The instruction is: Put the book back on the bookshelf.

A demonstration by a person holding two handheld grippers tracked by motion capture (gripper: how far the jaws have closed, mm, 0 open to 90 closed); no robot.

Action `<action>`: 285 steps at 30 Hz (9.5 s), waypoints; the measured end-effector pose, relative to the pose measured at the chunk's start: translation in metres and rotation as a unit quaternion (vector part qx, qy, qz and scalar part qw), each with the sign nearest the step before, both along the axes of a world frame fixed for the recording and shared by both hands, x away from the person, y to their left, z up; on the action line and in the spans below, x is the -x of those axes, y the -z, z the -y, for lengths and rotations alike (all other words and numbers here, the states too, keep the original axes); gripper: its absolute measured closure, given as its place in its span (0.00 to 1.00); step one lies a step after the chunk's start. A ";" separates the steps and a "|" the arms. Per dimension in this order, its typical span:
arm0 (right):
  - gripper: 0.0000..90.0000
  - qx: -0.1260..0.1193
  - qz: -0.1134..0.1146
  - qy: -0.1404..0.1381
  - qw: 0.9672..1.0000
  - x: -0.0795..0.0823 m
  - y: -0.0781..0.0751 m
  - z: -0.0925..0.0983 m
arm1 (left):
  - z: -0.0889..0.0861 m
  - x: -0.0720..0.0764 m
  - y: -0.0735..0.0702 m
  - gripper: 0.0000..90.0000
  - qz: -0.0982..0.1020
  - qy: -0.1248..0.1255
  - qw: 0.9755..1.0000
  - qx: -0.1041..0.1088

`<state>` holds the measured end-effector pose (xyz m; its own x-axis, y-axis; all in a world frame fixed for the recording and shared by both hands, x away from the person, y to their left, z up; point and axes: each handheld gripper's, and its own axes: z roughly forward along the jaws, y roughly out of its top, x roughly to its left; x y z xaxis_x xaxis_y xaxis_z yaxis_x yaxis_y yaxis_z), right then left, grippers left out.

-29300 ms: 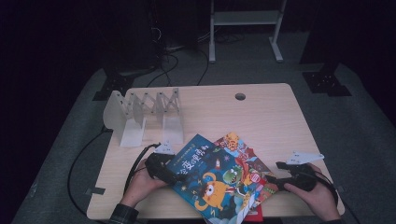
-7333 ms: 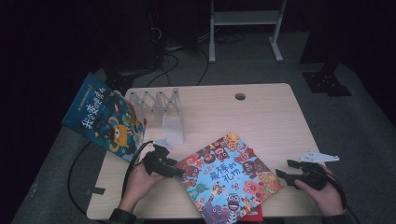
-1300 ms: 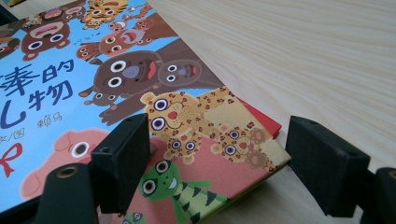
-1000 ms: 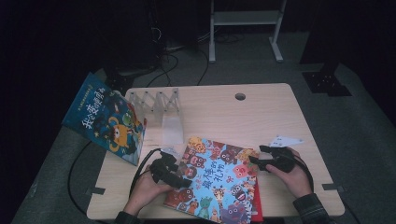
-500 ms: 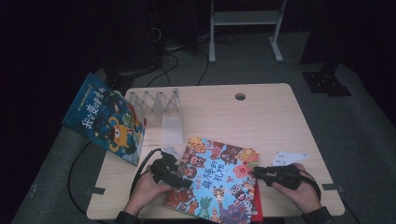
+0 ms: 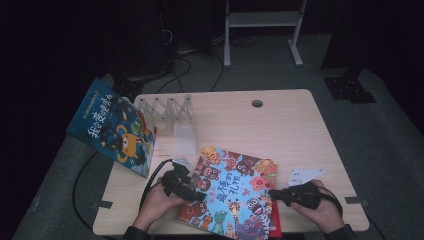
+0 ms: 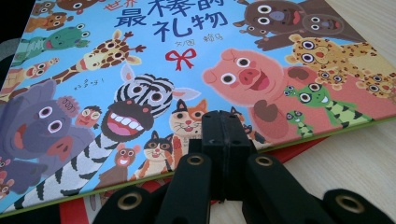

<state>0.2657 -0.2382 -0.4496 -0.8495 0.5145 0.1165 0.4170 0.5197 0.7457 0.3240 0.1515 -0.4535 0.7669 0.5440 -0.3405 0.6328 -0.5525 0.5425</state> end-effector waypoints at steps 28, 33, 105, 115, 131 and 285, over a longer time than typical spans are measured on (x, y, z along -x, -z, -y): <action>0.99 0.025 -0.006 -0.011 1.000 0.006 0.004 0.006 | 0.005 -0.004 0.008 0.04 -0.025 0.009 0.999 0.018; 0.99 0.024 -0.006 -0.012 1.000 0.006 0.004 0.006 | 0.006 -0.005 0.008 0.02 -0.024 0.011 1.000 0.017; 0.99 0.029 -0.026 0.004 0.999 0.007 0.016 -0.009 | 0.006 -0.015 -0.088 0.48 0.014 0.017 0.992 0.120; 0.99 0.029 -0.026 0.001 0.999 0.006 0.016 -0.012 | 0.011 -0.016 -0.105 0.56 0.018 0.029 0.992 0.122; 0.98 0.028 -0.022 -0.006 0.999 0.006 0.015 -0.016 | 0.030 -0.020 -0.133 0.68 0.018 0.045 0.995 0.083; 0.21 0.041 0.027 0.315 0.948 -0.090 0.037 0.084 | -0.164 0.004 -0.230 0.90 0.047 -0.189 0.981 0.005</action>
